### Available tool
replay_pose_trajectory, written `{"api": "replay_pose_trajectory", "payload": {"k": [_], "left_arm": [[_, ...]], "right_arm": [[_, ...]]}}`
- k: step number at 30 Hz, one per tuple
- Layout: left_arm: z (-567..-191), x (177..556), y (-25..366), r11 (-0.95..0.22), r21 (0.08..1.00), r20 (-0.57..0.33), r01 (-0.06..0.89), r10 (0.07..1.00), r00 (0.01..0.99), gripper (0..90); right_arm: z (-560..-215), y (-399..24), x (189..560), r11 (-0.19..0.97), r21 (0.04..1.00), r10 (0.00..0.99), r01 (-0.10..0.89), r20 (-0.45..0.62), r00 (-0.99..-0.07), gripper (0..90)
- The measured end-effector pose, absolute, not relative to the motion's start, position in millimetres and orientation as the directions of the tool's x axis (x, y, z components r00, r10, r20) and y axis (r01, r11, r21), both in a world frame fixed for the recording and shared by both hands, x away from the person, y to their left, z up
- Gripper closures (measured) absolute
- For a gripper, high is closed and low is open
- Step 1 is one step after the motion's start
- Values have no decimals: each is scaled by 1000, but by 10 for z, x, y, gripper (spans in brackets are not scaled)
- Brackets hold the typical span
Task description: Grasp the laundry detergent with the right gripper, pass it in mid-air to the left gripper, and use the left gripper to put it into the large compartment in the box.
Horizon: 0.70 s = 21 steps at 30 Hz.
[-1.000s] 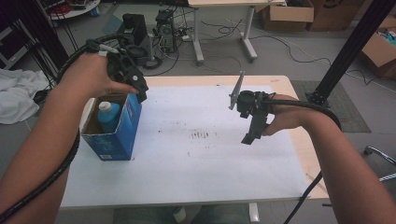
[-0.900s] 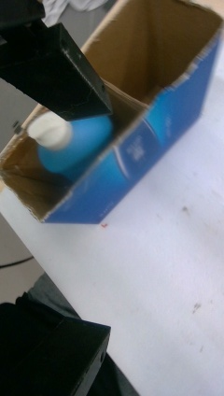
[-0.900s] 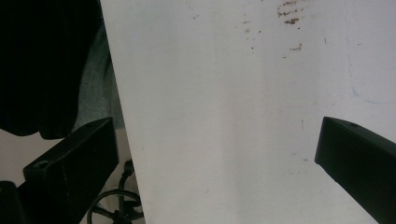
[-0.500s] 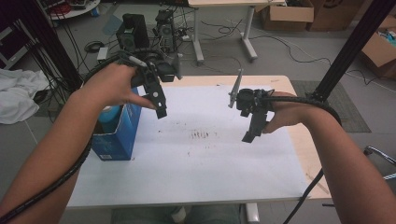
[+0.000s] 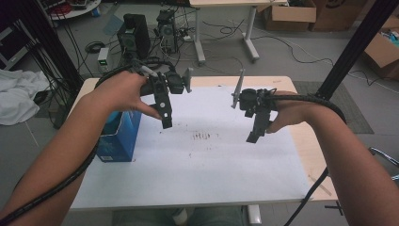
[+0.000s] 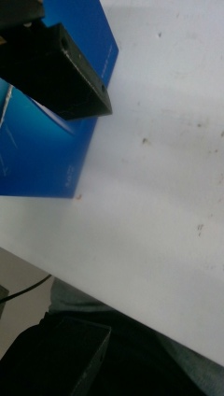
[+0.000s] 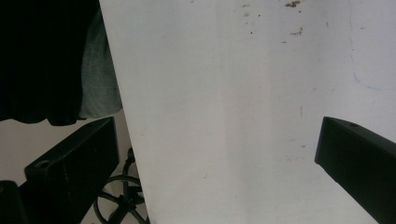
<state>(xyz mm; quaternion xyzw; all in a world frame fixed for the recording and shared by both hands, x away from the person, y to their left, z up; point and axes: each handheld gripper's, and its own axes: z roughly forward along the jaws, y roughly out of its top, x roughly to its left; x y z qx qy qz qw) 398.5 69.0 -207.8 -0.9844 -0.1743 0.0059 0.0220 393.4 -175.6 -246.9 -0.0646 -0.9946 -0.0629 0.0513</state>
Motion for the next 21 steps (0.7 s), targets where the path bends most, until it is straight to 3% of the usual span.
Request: {"api": "replay_pose_trajectory", "payload": {"k": [21], "left_arm": [[-2155, 3951, 651, -943, -66, -42, 326, 329, 943, 1]], "right_arm": [[-2477, -1807, 3891, 982, 126, 129, 142, 110, -986, 0]]}}
